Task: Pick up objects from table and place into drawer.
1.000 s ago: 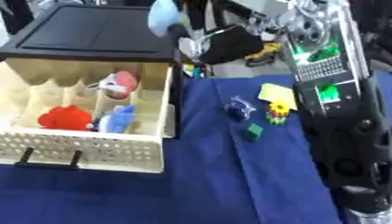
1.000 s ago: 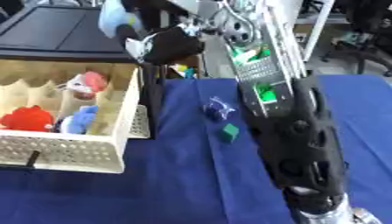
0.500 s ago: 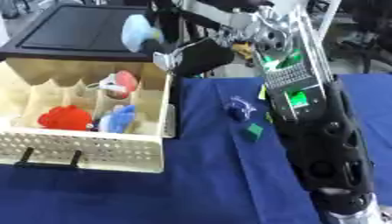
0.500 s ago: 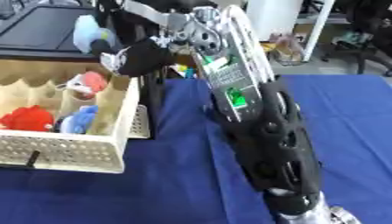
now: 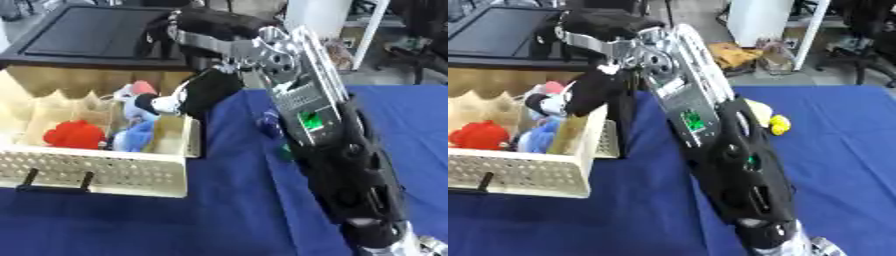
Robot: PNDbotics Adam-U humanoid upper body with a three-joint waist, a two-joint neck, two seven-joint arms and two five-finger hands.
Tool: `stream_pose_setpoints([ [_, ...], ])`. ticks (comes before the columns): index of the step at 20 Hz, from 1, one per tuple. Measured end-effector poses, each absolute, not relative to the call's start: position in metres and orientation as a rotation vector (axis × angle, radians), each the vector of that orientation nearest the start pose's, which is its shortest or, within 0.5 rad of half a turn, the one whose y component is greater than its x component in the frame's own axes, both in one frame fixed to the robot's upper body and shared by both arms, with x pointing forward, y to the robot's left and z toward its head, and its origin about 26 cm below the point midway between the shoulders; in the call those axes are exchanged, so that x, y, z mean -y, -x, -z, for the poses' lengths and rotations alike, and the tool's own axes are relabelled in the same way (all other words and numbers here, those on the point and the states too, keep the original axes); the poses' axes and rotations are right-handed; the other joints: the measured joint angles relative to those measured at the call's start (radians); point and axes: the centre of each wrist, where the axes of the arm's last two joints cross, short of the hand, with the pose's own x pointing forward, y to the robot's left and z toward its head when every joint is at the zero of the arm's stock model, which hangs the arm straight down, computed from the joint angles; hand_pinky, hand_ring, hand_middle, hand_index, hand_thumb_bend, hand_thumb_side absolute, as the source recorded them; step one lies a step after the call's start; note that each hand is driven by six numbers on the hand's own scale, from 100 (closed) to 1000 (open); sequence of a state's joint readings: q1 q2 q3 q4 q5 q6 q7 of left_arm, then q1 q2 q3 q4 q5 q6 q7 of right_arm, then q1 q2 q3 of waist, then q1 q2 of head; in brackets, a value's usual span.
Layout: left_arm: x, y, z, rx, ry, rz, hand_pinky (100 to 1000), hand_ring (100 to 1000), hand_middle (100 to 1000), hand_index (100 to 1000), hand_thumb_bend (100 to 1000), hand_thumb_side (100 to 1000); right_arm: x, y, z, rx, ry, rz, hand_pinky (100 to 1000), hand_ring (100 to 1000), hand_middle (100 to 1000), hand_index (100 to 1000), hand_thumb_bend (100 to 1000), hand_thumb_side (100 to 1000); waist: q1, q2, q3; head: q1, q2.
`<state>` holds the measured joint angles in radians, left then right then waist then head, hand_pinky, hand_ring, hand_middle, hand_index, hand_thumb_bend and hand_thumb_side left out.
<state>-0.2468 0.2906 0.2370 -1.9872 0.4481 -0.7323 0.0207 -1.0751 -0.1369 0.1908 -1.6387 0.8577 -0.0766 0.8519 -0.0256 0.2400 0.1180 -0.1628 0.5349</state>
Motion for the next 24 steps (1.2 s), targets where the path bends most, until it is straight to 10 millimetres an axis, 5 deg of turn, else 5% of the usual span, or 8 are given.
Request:
stream_pose_setpoints([
  [12, -0.320, -0.290, -0.196, -3.275, -0.126, 0.211, 793, 852, 817, 914, 284, 1000, 0.098, -0.347, -0.364, -2.558, -0.828, 2.234, 525, 739, 777, 819, 372, 526, 0.002, 0.000, -0.006, 0.001, 0.000],
  [16, -0.320, -0.290, -0.195, -3.275, -0.124, 0.214, 793, 852, 817, 914, 285, 1000, 0.117, -0.333, -0.380, -2.691, -0.838, 2.044, 575, 762, 776, 815, 264, 640, 0.008, 0.000, -0.017, 0.008, 0.000],
  [20, -0.321, -0.289, -0.194, -3.278, -0.115, 0.218, 793, 852, 816, 914, 286, 1000, 0.152, -0.316, -0.396, -2.834, -0.959, 1.802, 694, 831, 793, 846, 102, 939, 0.017, 0.000, -0.029, 0.019, 0.000],
  [24, -0.322, -0.288, -0.193, -3.273, -0.104, 0.225, 792, 851, 815, 914, 286, 1000, 0.187, -0.299, -0.401, -2.899, -1.068, 1.588, 775, 867, 819, 856, 100, 1000, 0.025, 0.000, -0.041, 0.028, 0.000],
])
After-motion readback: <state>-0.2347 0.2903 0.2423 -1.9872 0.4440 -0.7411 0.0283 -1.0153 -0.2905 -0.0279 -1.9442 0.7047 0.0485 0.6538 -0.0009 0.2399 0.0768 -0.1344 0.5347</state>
